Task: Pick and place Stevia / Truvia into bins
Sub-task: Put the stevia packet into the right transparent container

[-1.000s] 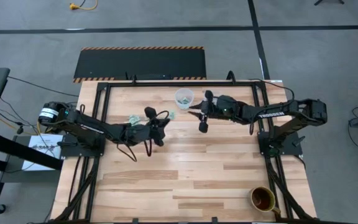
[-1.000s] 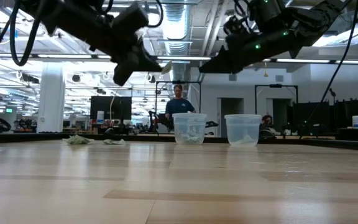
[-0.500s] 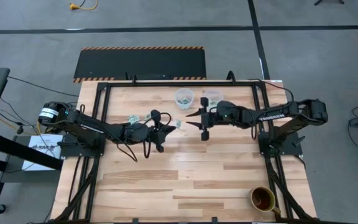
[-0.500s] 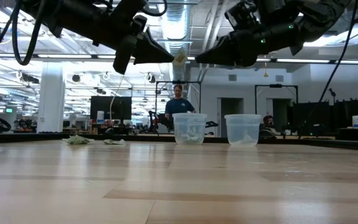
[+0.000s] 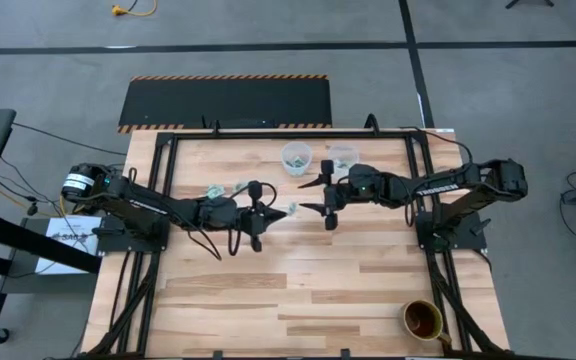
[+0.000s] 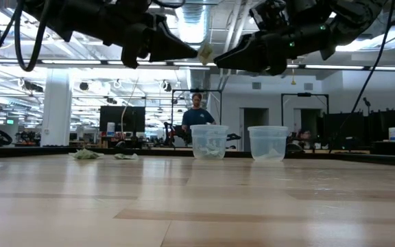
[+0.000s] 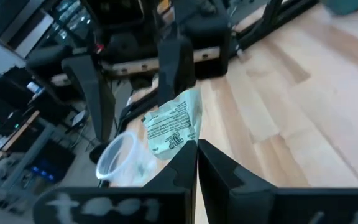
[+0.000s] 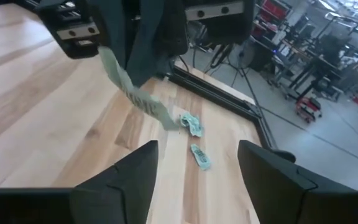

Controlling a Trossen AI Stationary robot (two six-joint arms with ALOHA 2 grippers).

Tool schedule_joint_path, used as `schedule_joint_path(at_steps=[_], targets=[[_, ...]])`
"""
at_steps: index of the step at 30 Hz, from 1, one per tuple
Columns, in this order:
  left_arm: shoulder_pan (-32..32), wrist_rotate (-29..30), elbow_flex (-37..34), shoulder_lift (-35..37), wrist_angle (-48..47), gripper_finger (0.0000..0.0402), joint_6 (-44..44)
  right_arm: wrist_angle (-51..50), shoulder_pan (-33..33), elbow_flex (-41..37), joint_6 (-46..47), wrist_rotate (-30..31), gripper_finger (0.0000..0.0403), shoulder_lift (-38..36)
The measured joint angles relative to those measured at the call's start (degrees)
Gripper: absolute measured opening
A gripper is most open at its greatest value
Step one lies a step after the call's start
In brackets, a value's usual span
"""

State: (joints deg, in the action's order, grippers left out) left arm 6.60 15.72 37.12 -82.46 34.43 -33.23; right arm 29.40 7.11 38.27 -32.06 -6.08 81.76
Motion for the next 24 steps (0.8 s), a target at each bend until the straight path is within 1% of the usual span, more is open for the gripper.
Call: schedule_joint_path(at_steps=[3, 7, 15, 24], targets=[[-0.5, -2.1, 0.0, 0.0, 1.4, 0.0, 0.0, -0.2, -0.1, 0.0, 0.0, -1.3, 0.0205, 0.0], [-1.8, -4.8, 0.0, 0.0, 2.2, 0.0, 0.0, -0.1, -1.0, 0.0, -0.3, -1.6, 0.0187, 0.0], [-4.8, -9.3, 0.0, 0.0, 2.4, 0.0, 2.3, 1.0, -3.4, 0.0, -4.0, -1.6, 0.0158, 0.0], [-5.7, -9.9, 0.0, 0.0, 2.6, 0.0, 2.4, 2.9, -3.7, 0.0, -4.0, -1.6, 0.0129, 0.0]])
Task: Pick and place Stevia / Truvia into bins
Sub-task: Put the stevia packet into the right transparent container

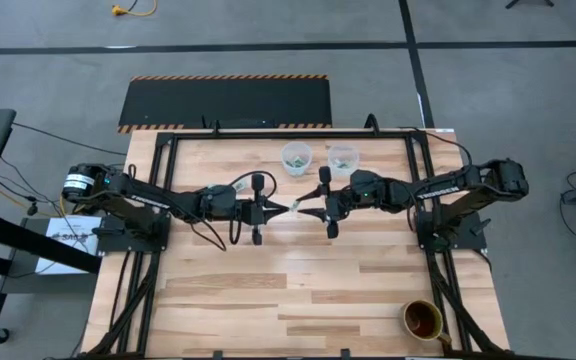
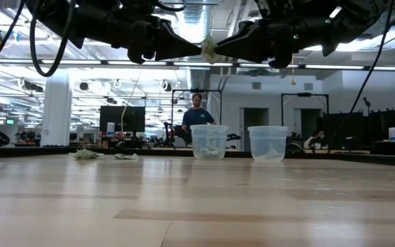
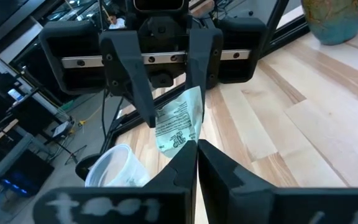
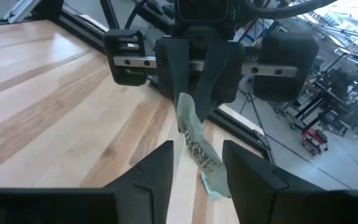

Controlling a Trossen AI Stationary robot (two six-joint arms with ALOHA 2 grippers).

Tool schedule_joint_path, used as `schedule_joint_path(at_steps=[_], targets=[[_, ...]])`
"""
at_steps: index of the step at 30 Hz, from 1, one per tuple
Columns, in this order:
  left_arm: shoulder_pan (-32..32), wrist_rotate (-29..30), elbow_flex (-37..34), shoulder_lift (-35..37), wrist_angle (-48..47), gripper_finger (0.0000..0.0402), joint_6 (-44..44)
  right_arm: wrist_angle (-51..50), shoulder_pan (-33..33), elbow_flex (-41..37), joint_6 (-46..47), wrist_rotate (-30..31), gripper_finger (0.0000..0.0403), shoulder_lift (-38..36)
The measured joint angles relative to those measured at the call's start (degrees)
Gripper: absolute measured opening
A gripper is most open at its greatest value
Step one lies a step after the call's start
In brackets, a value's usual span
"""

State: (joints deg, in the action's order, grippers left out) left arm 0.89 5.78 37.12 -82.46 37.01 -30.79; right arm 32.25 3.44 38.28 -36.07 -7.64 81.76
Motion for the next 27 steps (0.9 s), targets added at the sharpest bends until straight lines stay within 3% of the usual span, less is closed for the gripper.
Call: schedule_joint_path(at_steps=[12, 27], targets=[[0.0, 0.0, 0.0, 0.0, 1.0, 0.0, 0.1, 0.0, 0.1, 0.0, -0.5, 0.2, 0.001, 0.0], [0.0, 0.0, 0.0, 0.0, 1.5, 0.0015, 0.5, -0.3, 1.2, 0.0, -0.4, 0.2, 0.0002, 0.0]])
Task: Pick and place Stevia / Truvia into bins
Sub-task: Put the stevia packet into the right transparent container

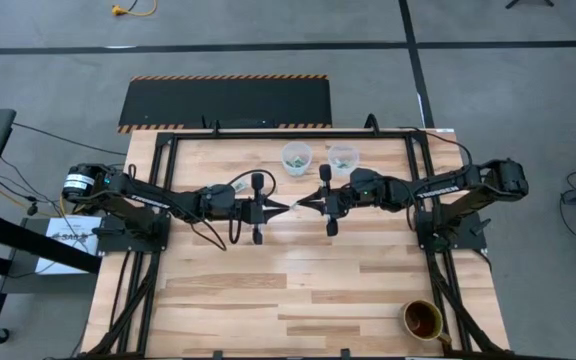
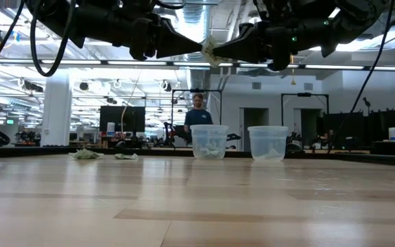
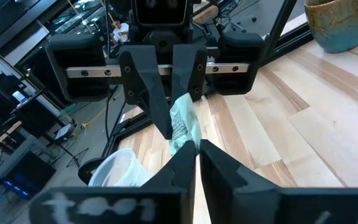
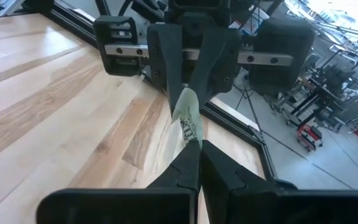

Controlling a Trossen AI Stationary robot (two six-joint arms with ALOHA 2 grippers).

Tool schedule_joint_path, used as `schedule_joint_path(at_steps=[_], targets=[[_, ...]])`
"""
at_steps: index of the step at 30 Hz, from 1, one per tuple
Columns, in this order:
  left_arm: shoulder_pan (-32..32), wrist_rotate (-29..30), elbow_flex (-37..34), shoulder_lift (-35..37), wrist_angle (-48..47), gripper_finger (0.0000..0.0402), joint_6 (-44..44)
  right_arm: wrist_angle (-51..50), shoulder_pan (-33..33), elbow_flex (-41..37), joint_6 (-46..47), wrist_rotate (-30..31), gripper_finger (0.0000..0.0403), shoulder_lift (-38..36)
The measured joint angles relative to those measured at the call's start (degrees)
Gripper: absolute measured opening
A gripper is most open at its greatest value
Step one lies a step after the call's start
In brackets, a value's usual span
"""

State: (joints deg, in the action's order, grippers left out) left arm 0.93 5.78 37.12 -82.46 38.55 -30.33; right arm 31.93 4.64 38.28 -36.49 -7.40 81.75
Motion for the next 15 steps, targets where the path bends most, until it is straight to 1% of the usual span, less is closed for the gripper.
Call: schedule_joint_path(at_steps=[4, 8, 12, 15], targets=[[0.1, 0.2, 0.0, 0.0, -0.1, 0.0047, 0.0, -0.2, 0.0, 0.0, 0.0, 0.0, 0.0001, 0.0], [0.9, 4.2, 0.0, 0.0, -0.4, 0.0088, -0.4, -0.3, 0.0, 0.0, 0.0, 0.4, 0.0001, 0.0], [2.4, 13.3, 0.0, 0.0, -0.9, 0.0122, -2.1, -1.5, 0.0, 0.0, -1.1, 4.5, 0.0001, 0.0], [3.5, 22.1, 0.0, 0.0, -2.9, 0.0138, -3.2, -2.7, 0.3, 0.0, -1.5, 10.5, 0.0001, 0.0]])
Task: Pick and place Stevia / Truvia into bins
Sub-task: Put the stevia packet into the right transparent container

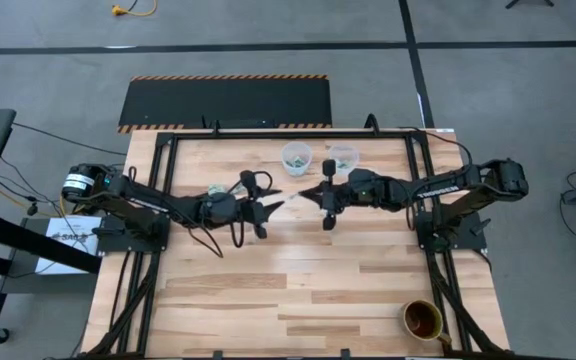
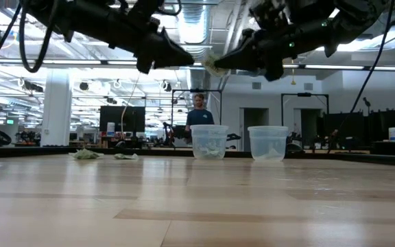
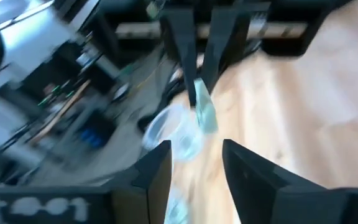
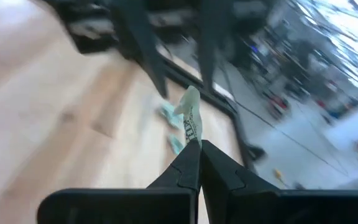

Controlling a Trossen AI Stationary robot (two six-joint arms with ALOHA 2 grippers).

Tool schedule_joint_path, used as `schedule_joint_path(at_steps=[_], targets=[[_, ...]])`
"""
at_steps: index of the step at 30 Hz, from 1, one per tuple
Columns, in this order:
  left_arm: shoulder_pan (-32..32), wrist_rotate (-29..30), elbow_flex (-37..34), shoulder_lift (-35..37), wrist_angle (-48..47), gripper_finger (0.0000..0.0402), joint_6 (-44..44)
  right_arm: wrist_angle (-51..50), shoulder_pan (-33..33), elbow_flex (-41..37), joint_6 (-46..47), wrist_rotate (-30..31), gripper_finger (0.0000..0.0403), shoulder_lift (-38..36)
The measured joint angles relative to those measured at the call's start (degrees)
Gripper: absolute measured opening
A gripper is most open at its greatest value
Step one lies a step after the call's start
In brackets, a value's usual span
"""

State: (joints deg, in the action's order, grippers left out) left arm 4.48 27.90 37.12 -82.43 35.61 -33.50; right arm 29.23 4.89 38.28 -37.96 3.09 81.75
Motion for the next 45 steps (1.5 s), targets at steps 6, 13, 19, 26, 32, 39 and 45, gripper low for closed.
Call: schedule_joint_path(at_steps=[6, 13, 19, 26, 32, 39, 45], targets=[[1.1, 12.9, 0.0, 0.0, -5.5, 0.0148, 3.3, -2.2, 2.4, 0.0, 3.5, 16.5, 0.0, 0.0], [1.2, 15.5, 0.0, 0.0, -9.6, 0.0148, 10.7, -7.1, 8.5, 0.0, 16.3, 31.5, 0.0, 0.0], [1.1, 15.5, 0.0, 0.0, -11.3, 0.0148, 13.2, -13.6, 11.2, 0.0, 28.7, 36.9, 0.0, 0.0], [1.2, 14.6, 0.0, 0.0, -12.3, 0.0148, 14.7, -20.4, 12.3, 0.4, 31.9, 40.2, 0.0, 0.0], [1.1, 13.4, 0.0, 0.0, -12.3, 0.0148, 14.7, -24.7, 13.3, 1.6, 33.9, 37.6, 0.0, 0.0], [1.1, 11.9, 0.0, 0.0, -12.2, 0.0148, 14.9, -26.6, 15.1, 1.6, 35.0, 37.7, 0.0013, 0.0], [1.1, 11.9, 0.0, 0.0, -12.2, 0.0148, 14.9, -27.1, 15.7, 1.6, 35.1, 37.7, 0.0073, 0.0]])
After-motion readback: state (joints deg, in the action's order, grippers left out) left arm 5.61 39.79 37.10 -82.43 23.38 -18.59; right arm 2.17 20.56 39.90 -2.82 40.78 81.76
